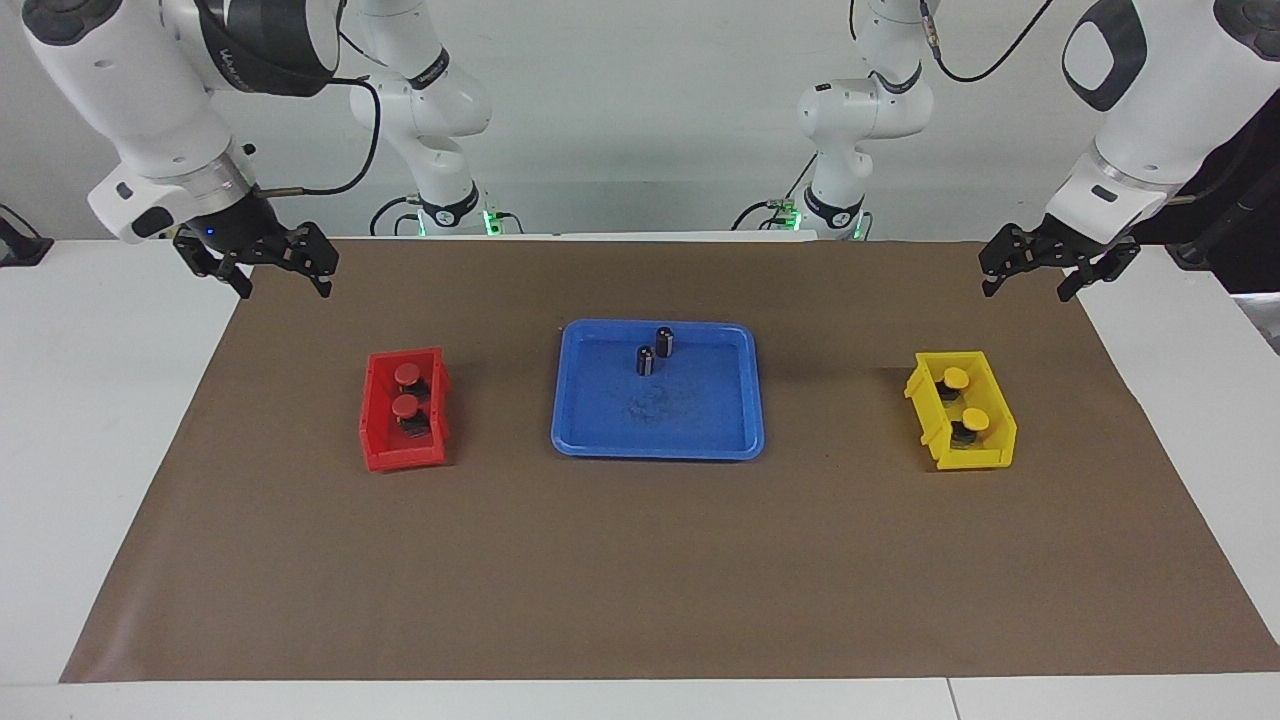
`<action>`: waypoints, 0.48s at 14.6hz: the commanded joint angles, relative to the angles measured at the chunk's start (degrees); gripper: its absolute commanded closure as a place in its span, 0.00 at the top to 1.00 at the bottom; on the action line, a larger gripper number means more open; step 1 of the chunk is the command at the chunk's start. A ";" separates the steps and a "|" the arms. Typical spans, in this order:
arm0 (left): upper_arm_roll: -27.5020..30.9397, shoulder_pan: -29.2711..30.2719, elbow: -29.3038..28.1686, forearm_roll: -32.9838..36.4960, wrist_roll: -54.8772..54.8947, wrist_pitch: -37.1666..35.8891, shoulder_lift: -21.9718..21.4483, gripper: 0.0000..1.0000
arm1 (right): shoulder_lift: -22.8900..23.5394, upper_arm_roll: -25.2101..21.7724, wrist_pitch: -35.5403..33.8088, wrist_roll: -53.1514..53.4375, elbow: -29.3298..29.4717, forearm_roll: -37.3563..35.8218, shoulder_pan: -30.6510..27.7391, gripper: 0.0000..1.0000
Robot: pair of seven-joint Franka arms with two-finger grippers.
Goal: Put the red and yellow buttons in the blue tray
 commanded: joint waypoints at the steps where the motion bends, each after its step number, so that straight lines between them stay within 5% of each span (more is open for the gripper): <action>1: -0.02 0.15 -0.42 0.82 0.26 -0.84 -0.91 1.00 | -0.68 0.06 1.18 1.04 -1.09 0.91 0.01 1.00; 7: -0.02 0.15 -0.42 0.82 0.26 -0.84 -0.91 1.00 | -0.68 0.06 0.91 1.04 -1.17 0.91 0.01 1.00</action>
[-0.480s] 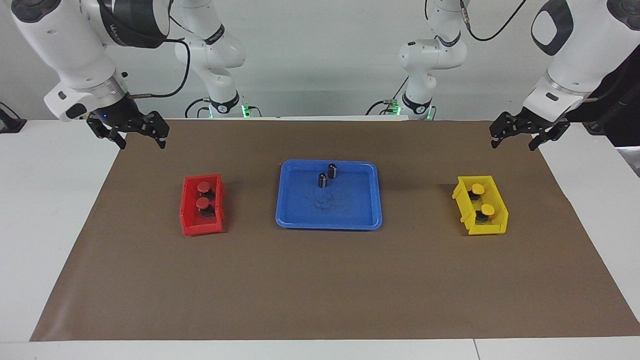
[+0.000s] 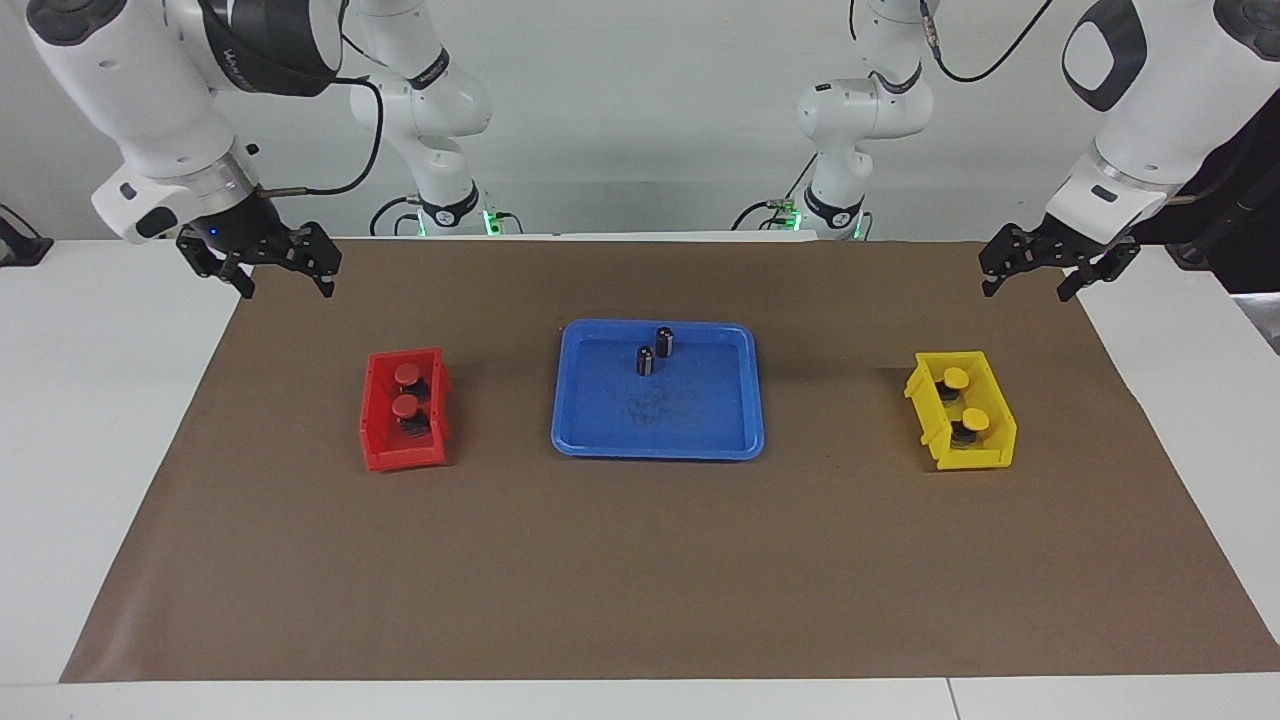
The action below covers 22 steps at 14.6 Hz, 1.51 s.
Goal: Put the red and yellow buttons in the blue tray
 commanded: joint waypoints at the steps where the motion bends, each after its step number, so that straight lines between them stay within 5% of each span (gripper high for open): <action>1: -0.02 0.15 -0.42 0.82 0.26 -0.82 -0.91 1.00 | -0.68 0.06 0.91 1.04 -1.16 0.91 0.00 1.00; 6: -0.02 0.15 -0.42 0.82 0.26 -0.82 -0.91 1.00 | -0.68 0.15 2.40 0.51 -1.51 0.91 0.96 1.00; 11: -0.02 0.15 -0.42 0.82 0.26 -0.82 -0.91 1.00 | -0.51 2.17 18.55 0.69 -13.54 3.97 1.05 1.00; 17: -0.11 0.15 -0.42 0.82 0.17 -0.82 -0.82 1.00 | 2.74 3.22 32.09 0.60 -22.06 4.86 1.84 0.76; 22: -0.11 -0.20 -0.59 0.82 0.08 -0.73 -0.91 1.00 | 3.71 3.22 39.75 0.43 -27.60 6.27 2.02 0.73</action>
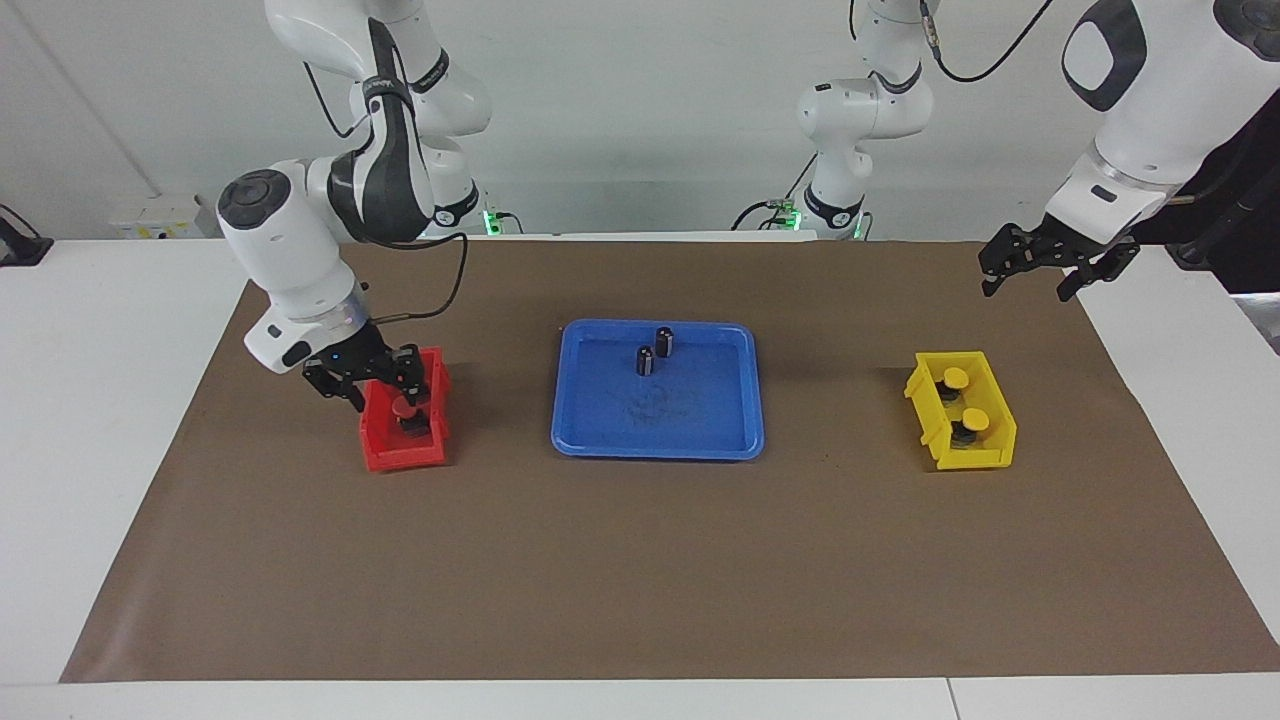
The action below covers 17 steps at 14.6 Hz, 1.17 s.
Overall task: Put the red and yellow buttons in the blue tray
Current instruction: 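Reach the right gripper into the red holder and grasp a red button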
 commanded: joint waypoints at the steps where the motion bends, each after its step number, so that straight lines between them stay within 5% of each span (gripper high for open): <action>1: -0.07 -0.42 -0.51 0.82 0.08 -0.45 -0.91 1.00 | -0.52 0.04 3.48 0.14 -4.12 1.20 -0.25 0.73; 17: 0.11 0.28 -0.51 0.99 0.35 -0.63 -0.91 1.00 | 0.10 -0.13 6.65 -4.70 -9.31 1.20 -0.51 0.69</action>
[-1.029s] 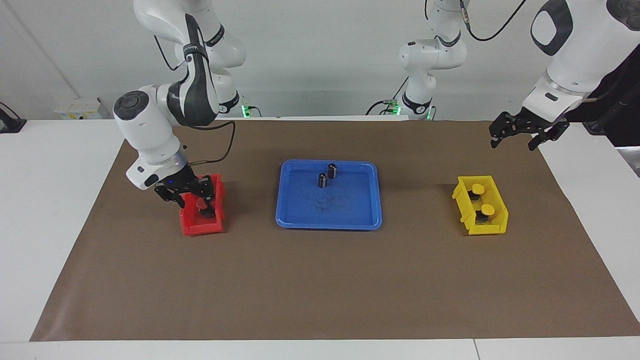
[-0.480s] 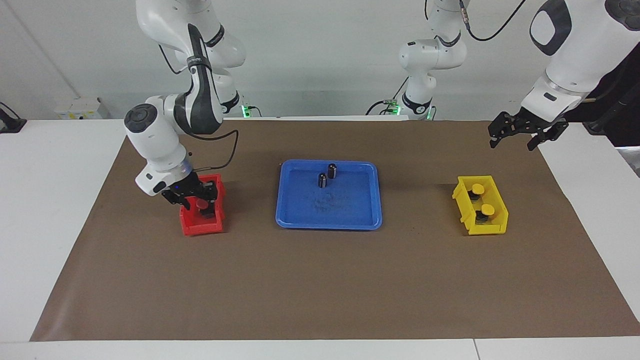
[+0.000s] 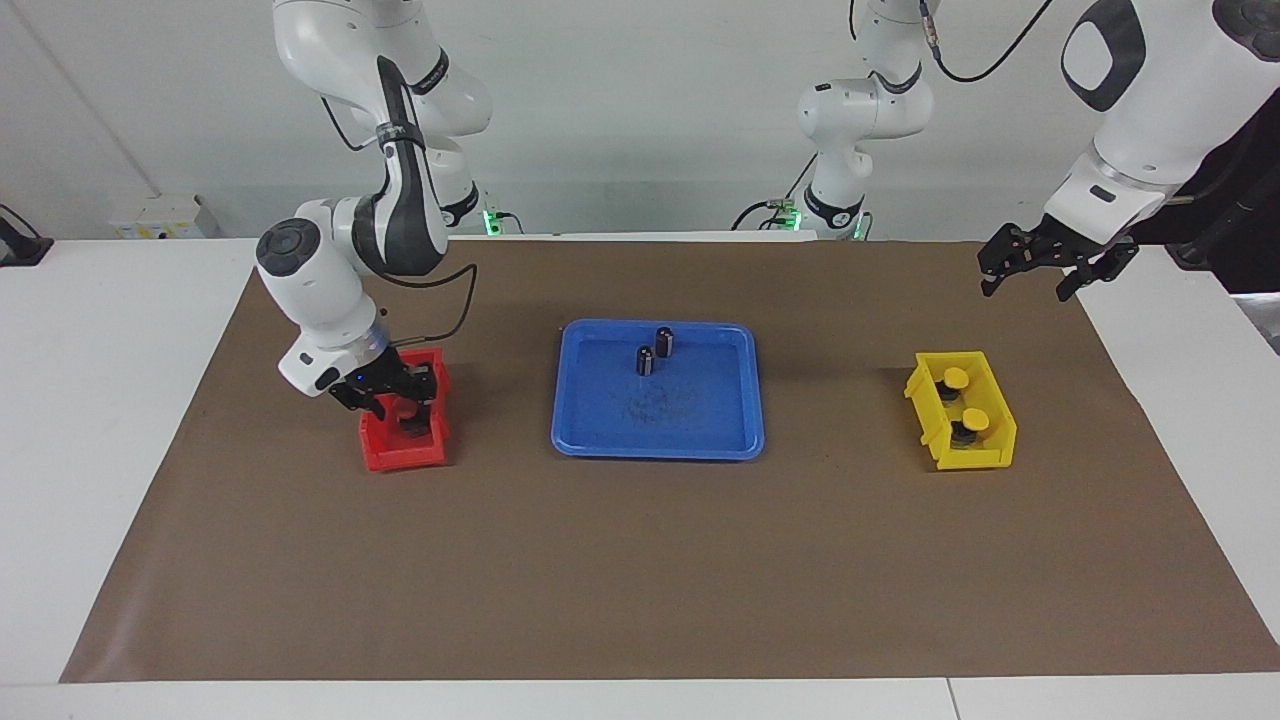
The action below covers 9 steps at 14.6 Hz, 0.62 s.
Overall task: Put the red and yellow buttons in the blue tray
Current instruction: 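Reach the right gripper into the red holder and grasp a red button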
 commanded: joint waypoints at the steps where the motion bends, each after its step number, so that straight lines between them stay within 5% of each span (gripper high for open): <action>1: 0.04 0.28 -0.51 0.99 0.35 -0.43 -0.91 1.00 | -1.66 0.09 2.09 -2.60 -2.52 1.19 -0.43 0.68; 3: 0.04 0.28 -0.51 0.99 0.26 -0.61 -0.91 1.00 | -1.75 0.09 3.15 -3.22 -3.48 1.19 -0.43 0.61; 6: 0.13 0.28 -0.51 1.08 0.17 -0.43 -0.91 1.00 | -1.66 0.09 1.31 -3.22 -2.35 1.19 -0.43 0.31; 9: 0.13 0.28 -0.59 2.66 -0.09 -0.35 -0.91 1.00 | -0.79 0.01 -7.97 -3.31 5.09 0.05 -0.43 0.29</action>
